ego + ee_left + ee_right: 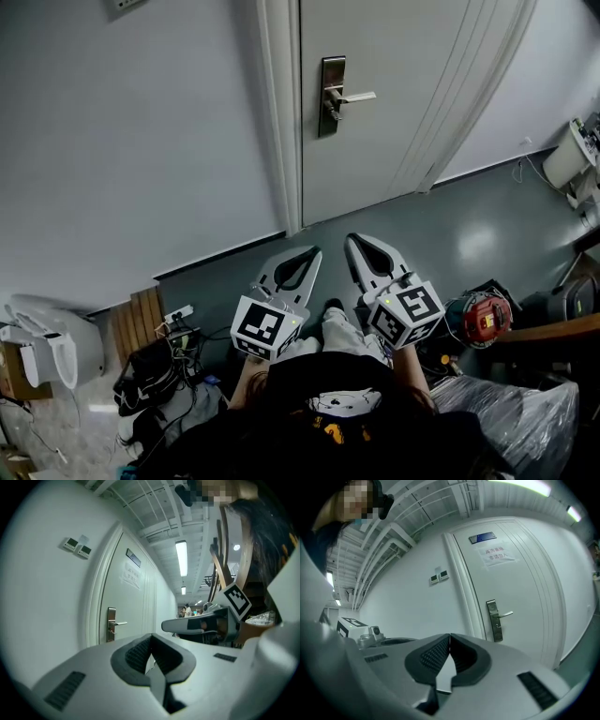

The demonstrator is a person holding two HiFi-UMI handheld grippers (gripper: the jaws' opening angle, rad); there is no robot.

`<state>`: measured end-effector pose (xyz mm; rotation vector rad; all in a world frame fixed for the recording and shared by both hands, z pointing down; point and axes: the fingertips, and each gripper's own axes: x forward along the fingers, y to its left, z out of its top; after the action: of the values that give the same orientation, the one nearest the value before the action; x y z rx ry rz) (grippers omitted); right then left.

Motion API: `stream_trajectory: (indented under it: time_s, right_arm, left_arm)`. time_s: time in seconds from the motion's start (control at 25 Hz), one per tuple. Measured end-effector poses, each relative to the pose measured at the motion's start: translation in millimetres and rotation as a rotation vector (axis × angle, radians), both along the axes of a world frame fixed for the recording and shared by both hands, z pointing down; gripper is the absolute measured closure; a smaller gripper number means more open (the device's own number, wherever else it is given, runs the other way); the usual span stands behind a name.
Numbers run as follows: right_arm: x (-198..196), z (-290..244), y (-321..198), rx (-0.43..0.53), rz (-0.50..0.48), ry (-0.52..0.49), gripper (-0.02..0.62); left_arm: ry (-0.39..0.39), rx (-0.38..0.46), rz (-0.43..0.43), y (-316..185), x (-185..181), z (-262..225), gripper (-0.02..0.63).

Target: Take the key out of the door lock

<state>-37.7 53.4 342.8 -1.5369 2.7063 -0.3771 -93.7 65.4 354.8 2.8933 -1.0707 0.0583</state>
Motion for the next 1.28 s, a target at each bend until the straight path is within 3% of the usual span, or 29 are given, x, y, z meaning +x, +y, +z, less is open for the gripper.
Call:
stream_trajectory:
  time_s: [0.4,0.6,0.8,1.28]
  right_arm:
    - [14.1,11.3,-44.0,-0.026,-0.031,-0.05,0.591]
    - [31.8,18.7,-97.3,-0.039,-0.049,-0.064,0.591]
    - [59.4,18.3,-151.5,-0.048,-0.076,-0.073,0.591]
    - [89.9,19.5,-237.7,-0.072,-0.133,-0.167,0.589]
  left_arm:
    - [-0.014,-0.022,-0.033,-38.4,11.7,9.6,0.6]
    - [-0.023,-0.033,-0.086,-94.4,18.0,16.3,0.6]
    - [-0.021,-0.033,-0.101,-149.7,48.2,14.2,0.6]
    - [-0.088,-0.035,-0.127,-227.3,85.4,10.9,0.601]
